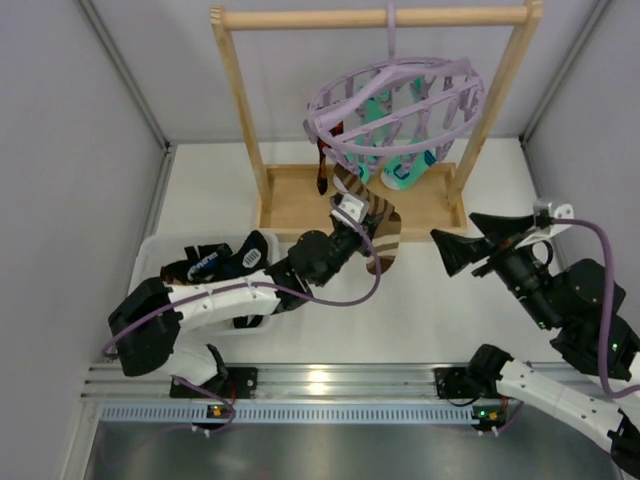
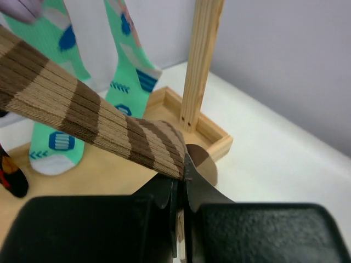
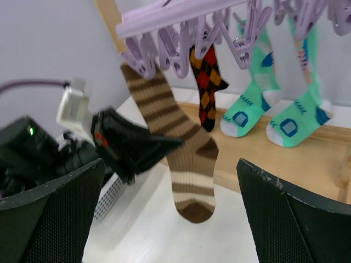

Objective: Remove the socks clipped to the hanger

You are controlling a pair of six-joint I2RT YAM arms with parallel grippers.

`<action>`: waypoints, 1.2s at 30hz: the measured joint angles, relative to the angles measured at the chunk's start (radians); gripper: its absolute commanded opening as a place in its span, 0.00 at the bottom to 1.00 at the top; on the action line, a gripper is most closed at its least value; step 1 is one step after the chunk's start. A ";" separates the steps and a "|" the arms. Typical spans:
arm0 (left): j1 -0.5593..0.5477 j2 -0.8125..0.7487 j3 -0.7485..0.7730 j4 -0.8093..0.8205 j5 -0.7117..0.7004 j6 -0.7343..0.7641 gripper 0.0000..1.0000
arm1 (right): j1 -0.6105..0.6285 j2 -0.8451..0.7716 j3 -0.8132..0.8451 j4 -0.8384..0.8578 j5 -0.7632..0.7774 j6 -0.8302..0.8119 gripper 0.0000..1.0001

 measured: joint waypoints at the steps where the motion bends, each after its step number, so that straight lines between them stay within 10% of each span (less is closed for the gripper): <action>1: -0.041 0.023 0.007 -0.016 -0.052 0.015 0.00 | 0.000 -0.001 0.018 -0.009 0.027 0.006 0.99; 16: -0.315 0.365 0.292 -0.135 -0.655 0.300 0.00 | -0.001 0.365 0.523 -0.261 0.230 -0.029 0.84; 36: -0.349 0.423 0.366 -0.146 -0.782 0.400 0.00 | -0.027 0.739 0.660 -0.311 0.180 -0.184 0.63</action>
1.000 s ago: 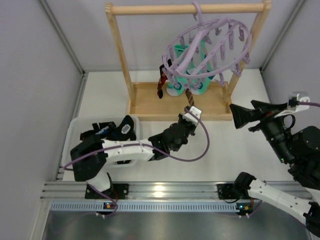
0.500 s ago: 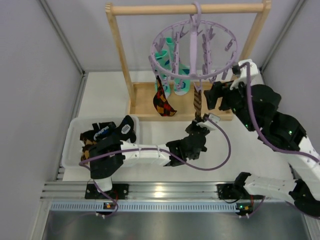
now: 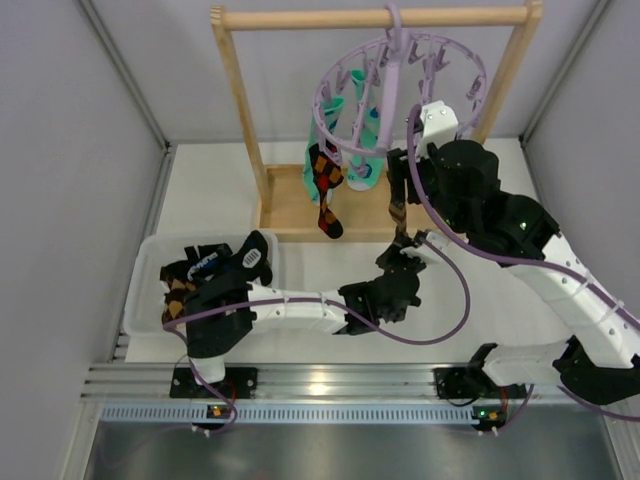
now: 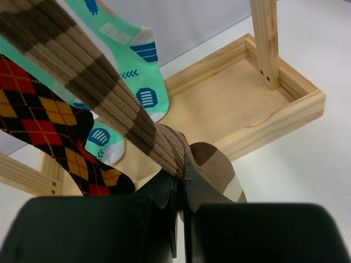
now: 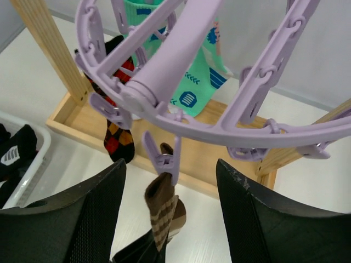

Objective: Remove the socks clipped to the hanger

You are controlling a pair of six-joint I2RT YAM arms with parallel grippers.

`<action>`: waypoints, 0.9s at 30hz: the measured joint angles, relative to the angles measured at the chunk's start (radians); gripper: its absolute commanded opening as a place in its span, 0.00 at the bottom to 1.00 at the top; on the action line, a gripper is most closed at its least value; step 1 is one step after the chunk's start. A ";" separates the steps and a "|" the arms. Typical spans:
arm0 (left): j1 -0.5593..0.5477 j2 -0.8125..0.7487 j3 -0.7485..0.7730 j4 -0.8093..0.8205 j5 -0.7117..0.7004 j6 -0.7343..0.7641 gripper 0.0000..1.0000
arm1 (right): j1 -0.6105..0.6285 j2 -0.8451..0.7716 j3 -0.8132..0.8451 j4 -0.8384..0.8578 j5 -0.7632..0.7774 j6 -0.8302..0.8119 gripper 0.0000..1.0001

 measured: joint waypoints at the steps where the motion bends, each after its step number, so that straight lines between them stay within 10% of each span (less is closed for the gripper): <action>1: -0.001 0.001 0.002 0.000 0.000 0.001 0.00 | -0.006 0.008 0.000 0.001 0.004 -0.004 0.63; 27: -0.006 0.009 0.009 0.000 0.005 0.004 0.00 | -0.024 0.100 -0.023 0.052 0.033 -0.025 0.47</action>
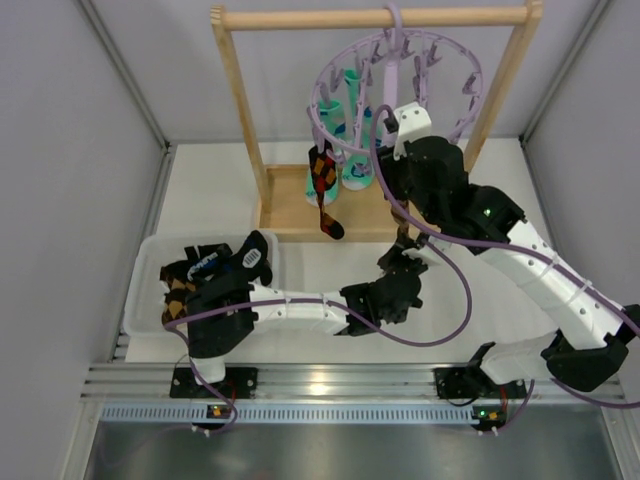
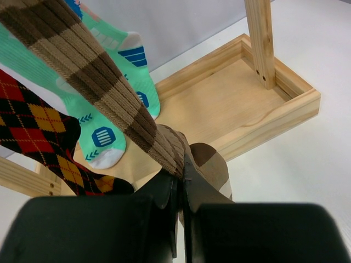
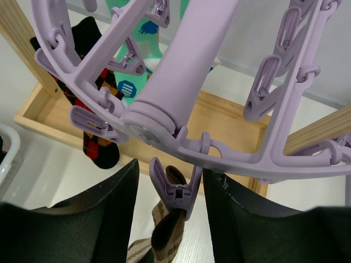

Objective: Remove the socks clipped to the hanger

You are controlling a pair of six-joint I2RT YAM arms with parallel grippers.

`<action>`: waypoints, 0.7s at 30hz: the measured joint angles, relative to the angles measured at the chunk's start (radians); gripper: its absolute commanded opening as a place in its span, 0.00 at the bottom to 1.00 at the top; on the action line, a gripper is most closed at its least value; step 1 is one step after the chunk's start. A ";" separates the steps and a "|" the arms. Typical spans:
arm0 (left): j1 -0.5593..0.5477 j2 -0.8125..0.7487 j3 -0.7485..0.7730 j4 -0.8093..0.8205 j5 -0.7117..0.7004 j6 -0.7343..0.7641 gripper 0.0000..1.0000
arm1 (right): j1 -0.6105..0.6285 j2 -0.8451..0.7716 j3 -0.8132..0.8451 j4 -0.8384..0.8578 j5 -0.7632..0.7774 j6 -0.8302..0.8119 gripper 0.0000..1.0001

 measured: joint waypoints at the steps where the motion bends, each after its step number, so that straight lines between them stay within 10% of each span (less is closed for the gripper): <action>1: -0.001 0.000 0.000 0.000 0.000 0.000 0.00 | 0.000 0.002 -0.006 0.002 0.006 -0.001 0.46; 6: -0.002 0.000 0.000 0.000 0.000 0.000 0.00 | 0.000 0.004 -0.018 0.015 0.031 -0.011 0.12; 11: -0.005 0.006 -0.001 -0.004 -0.005 -0.002 0.00 | 0.000 0.001 -0.018 0.035 0.051 -0.005 0.09; 21: 0.023 -0.110 -0.187 -0.162 -0.027 -0.159 0.00 | -0.011 -0.041 -0.064 0.053 0.059 0.008 0.59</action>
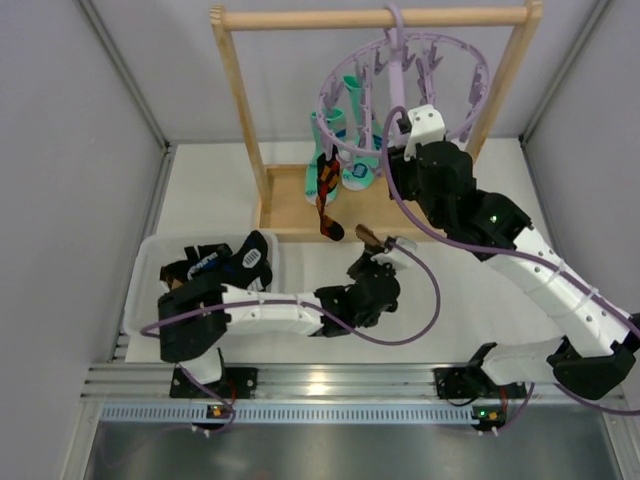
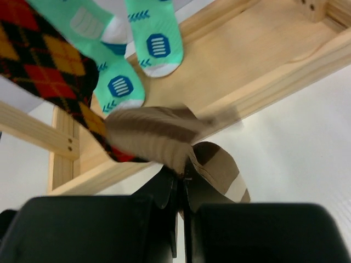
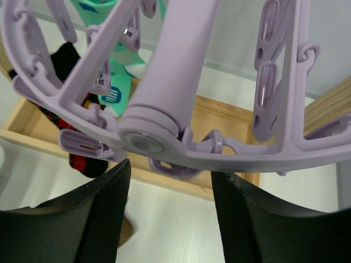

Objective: Remove the socks clipped to the hanger

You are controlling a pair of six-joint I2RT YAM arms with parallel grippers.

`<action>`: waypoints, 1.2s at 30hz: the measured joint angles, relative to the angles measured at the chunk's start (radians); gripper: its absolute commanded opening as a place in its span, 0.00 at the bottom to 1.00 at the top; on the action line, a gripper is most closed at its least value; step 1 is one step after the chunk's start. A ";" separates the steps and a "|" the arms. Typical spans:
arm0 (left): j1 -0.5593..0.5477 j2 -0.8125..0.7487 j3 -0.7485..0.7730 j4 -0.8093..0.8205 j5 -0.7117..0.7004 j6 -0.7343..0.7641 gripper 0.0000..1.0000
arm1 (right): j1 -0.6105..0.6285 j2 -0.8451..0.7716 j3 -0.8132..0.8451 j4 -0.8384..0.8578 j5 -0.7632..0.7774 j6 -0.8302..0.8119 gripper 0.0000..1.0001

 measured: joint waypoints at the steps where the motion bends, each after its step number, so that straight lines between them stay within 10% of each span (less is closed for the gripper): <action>1: 0.011 -0.040 -0.012 -0.054 0.000 -0.031 0.00 | -0.008 -0.008 -0.012 0.002 0.000 0.005 0.62; 10: 0.069 -0.390 0.077 -0.471 -0.095 -0.286 0.00 | -0.034 -0.105 -0.137 0.024 -0.002 0.053 0.99; 16: 0.111 -0.532 0.073 -0.629 -0.155 -0.337 0.00 | -0.042 -0.180 -0.202 0.027 0.000 0.076 0.99; 25: 0.695 -0.661 0.056 -0.901 0.055 -0.564 0.00 | -0.050 -0.293 -0.256 0.041 0.011 0.100 0.99; 36: 1.197 -0.840 -0.410 -0.993 0.330 -0.977 0.00 | -0.054 -0.303 -0.307 0.062 -0.008 0.121 0.99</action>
